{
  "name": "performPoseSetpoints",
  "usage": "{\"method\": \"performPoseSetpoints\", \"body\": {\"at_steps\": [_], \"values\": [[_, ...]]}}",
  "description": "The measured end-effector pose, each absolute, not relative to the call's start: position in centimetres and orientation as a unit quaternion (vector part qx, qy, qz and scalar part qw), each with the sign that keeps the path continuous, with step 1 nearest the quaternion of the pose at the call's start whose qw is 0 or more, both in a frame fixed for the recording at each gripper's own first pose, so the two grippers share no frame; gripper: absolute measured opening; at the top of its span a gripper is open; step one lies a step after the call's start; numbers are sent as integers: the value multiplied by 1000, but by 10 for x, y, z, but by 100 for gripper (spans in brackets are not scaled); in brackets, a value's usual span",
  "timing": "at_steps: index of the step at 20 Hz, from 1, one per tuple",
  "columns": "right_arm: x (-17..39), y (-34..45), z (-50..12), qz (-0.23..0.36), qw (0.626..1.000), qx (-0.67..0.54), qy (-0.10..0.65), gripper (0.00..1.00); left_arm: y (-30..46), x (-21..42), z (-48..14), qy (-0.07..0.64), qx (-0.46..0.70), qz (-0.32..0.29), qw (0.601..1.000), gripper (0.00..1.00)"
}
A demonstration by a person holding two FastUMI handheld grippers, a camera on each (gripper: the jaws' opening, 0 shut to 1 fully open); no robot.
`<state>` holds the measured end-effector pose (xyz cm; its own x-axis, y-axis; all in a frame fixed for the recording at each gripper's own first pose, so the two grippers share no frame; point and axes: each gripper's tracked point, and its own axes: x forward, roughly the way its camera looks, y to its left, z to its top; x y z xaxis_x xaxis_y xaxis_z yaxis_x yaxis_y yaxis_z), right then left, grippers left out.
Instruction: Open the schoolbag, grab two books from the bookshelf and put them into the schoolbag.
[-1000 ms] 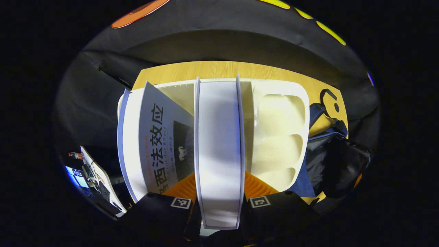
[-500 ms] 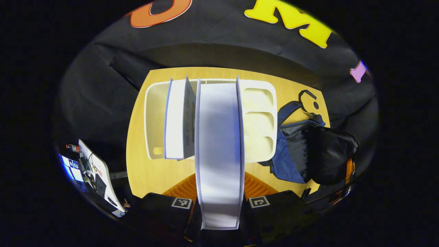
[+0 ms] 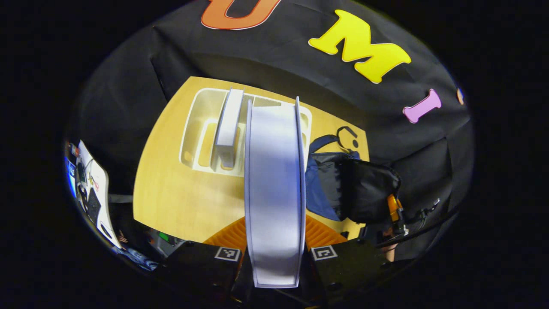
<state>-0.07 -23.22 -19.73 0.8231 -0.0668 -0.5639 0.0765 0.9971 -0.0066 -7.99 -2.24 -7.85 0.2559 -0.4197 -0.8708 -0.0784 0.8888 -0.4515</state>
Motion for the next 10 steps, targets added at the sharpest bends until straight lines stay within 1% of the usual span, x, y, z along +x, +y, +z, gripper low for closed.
{"method": "performPoseSetpoints", "body": {"at_steps": [4,10], "values": [[0,-230,-198,-39,953,1,300,0,-62,-80,-77,565,-279,-151,761,46],[1,-225,-202,-38,950,-3,311,0,-145,-82,-106,508,-325,-223,766,46]]}}
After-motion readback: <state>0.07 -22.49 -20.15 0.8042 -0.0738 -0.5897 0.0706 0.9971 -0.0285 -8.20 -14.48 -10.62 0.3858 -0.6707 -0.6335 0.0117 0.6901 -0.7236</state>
